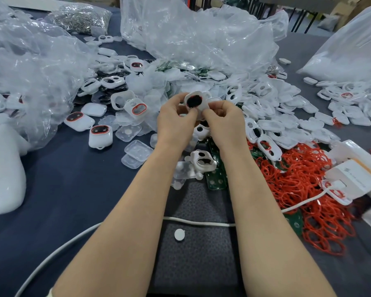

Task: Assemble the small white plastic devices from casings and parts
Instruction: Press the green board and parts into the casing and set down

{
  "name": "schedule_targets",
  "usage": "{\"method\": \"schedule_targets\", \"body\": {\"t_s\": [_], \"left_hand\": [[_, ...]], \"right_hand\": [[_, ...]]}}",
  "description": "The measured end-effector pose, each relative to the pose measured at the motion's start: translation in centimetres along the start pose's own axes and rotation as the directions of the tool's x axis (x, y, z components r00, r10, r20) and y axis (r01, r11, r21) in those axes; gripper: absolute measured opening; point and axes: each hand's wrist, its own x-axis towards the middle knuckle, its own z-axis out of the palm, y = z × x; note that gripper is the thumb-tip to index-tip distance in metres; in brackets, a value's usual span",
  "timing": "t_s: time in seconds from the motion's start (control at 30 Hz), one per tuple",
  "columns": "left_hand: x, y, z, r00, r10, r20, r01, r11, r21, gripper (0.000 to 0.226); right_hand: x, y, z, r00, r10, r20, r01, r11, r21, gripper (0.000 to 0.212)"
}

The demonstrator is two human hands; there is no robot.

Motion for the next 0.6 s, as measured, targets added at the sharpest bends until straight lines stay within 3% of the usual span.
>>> {"method": "schedule_targets", "body": {"t_s": [0.43,0.6], "left_hand": [[0.48,-0.42,0.03,0.989,-0.137,-0.063,0.130,0.986,-0.099,0.024],[0.34,-0.32,0.22,0.989,-0.148,-0.023,0.145,0.985,-0.089,0.026]], "right_hand": [[0.18,0.31,0.21,1.000,0.021,0.012,-0.021,1.000,0.003,0.003],[0.15,0.26,0.14,0.999,0.035,-0.006,-0.034,0.999,0.042,0.017]]}}
